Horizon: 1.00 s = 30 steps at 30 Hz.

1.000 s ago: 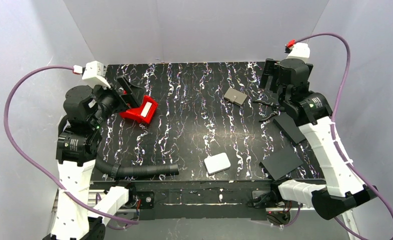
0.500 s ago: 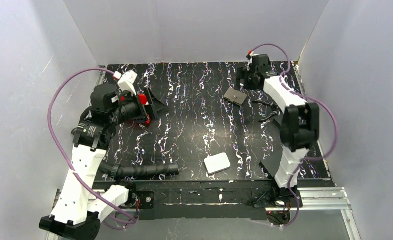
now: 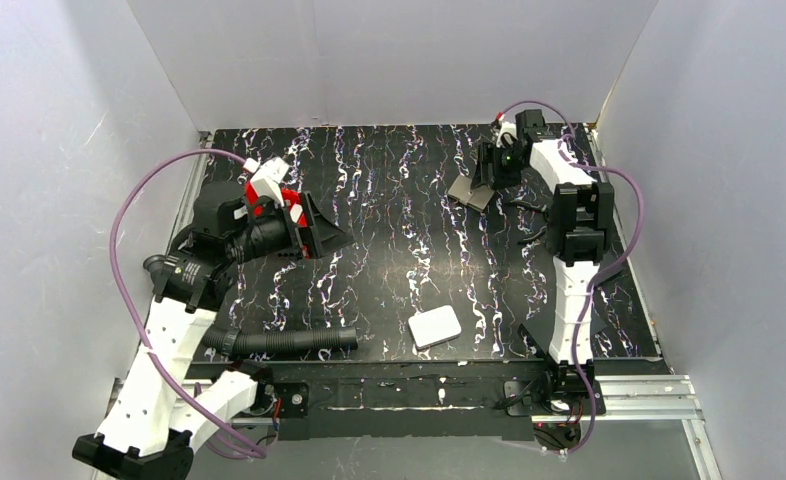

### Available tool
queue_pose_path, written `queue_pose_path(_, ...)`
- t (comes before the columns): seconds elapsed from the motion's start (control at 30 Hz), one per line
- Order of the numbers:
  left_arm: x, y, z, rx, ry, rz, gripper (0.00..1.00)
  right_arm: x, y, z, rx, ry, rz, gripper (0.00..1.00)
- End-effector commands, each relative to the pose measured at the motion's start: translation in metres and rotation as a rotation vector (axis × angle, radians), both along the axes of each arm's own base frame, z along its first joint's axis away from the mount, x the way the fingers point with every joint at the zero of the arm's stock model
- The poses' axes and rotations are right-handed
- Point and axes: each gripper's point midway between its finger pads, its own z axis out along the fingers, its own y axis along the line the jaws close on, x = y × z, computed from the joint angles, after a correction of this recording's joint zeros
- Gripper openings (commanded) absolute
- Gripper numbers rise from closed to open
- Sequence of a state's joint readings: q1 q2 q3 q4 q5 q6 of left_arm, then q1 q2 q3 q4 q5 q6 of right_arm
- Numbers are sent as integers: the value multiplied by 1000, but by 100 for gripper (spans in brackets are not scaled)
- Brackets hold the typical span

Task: Put the credit cards into the card holder
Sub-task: Pick up the card holder from the center of the board.

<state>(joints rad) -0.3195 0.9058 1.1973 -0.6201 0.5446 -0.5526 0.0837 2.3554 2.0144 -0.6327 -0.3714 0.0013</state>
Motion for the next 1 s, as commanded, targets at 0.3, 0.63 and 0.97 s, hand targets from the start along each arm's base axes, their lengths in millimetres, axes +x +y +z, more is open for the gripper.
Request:
queue_pose_path(0.3,25,-19,-54,-12,157,54,99,-76,65,1,335,81,-28,43)
queue_pose_path(0.63,62,-85,-89,15,262,-30,89,-63,43,10,298,-80,-183,36)
queue_pose_path(0.97,53,-103,-90,34,234,-42,89,-8,17,-14,282,-26,-440,66)
